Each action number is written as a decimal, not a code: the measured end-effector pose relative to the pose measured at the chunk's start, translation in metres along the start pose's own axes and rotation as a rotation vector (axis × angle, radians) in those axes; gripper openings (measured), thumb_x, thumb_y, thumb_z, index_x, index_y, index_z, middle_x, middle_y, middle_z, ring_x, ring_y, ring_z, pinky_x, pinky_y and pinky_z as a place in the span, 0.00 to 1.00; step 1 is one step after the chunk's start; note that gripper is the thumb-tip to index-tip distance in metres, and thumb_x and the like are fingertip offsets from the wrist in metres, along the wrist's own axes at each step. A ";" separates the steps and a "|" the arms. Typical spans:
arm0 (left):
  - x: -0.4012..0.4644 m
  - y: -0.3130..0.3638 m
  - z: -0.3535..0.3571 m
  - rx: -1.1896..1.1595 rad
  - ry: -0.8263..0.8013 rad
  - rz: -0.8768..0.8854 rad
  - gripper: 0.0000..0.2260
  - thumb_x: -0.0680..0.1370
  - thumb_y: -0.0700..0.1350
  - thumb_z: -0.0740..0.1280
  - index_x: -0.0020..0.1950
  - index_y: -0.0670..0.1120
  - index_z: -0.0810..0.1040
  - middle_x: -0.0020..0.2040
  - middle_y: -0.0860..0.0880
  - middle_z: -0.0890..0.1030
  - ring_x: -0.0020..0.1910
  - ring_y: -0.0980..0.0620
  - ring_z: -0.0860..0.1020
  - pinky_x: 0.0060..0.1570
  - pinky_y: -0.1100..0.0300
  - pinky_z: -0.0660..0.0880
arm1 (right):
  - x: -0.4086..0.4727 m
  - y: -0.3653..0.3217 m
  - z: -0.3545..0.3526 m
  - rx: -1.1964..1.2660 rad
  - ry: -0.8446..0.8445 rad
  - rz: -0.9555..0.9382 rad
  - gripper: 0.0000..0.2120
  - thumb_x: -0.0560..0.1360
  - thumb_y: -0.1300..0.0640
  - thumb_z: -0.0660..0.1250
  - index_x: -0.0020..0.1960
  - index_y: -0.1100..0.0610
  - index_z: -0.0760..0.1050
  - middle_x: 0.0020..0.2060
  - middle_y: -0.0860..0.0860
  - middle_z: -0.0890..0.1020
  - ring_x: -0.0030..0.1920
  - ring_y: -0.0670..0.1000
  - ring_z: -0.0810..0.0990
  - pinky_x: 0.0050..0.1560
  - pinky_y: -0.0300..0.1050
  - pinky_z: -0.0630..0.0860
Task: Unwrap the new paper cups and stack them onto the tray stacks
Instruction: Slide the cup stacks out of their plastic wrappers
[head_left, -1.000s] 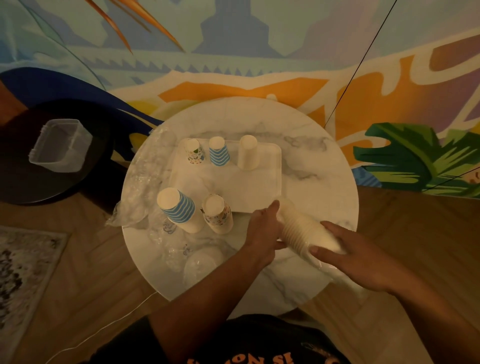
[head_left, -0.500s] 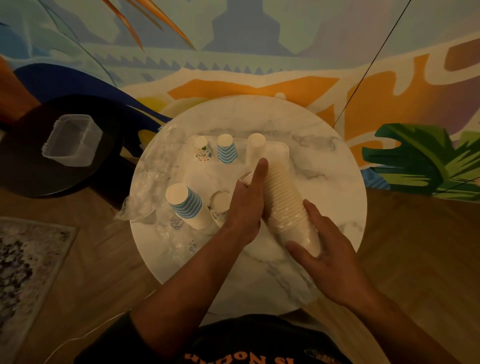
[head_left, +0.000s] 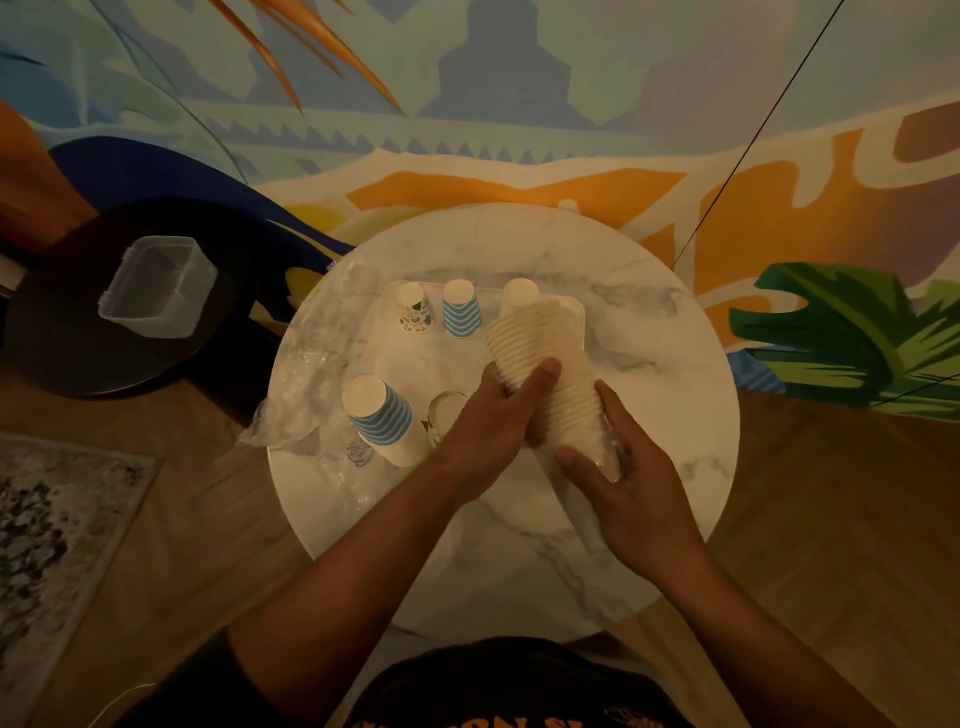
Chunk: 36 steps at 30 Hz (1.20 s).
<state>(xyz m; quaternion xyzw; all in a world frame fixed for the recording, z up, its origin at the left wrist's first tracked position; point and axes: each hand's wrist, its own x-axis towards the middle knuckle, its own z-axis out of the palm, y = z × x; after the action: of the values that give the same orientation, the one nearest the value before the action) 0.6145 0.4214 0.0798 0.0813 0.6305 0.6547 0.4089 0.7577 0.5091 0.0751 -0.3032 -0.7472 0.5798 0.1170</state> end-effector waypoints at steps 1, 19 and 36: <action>-0.002 0.002 -0.004 0.016 -0.055 -0.051 0.28 0.74 0.62 0.72 0.68 0.50 0.73 0.62 0.48 0.82 0.62 0.49 0.81 0.62 0.46 0.79 | 0.002 -0.002 -0.003 0.019 -0.002 0.002 0.37 0.72 0.42 0.71 0.77 0.41 0.62 0.66 0.30 0.70 0.61 0.23 0.69 0.56 0.21 0.68; 0.009 0.020 0.000 -0.326 0.142 0.092 0.19 0.75 0.51 0.75 0.63 0.45 0.79 0.59 0.41 0.84 0.60 0.41 0.82 0.60 0.44 0.79 | 0.029 -0.033 0.013 0.076 0.104 -0.059 0.21 0.76 0.44 0.67 0.69 0.44 0.75 0.58 0.33 0.78 0.57 0.30 0.77 0.55 0.26 0.74; 0.001 0.030 -0.015 -0.379 0.166 0.104 0.13 0.76 0.48 0.71 0.60 0.47 0.79 0.52 0.47 0.87 0.53 0.48 0.85 0.50 0.54 0.83 | 0.034 -0.026 0.009 -0.225 -0.213 -0.353 0.36 0.74 0.39 0.72 0.77 0.38 0.59 0.78 0.38 0.59 0.75 0.35 0.60 0.67 0.24 0.62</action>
<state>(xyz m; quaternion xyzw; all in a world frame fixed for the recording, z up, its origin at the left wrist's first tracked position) 0.5913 0.4145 0.1029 -0.0189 0.5224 0.7863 0.3293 0.7182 0.5180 0.0903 -0.1162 -0.8565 0.4923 0.1025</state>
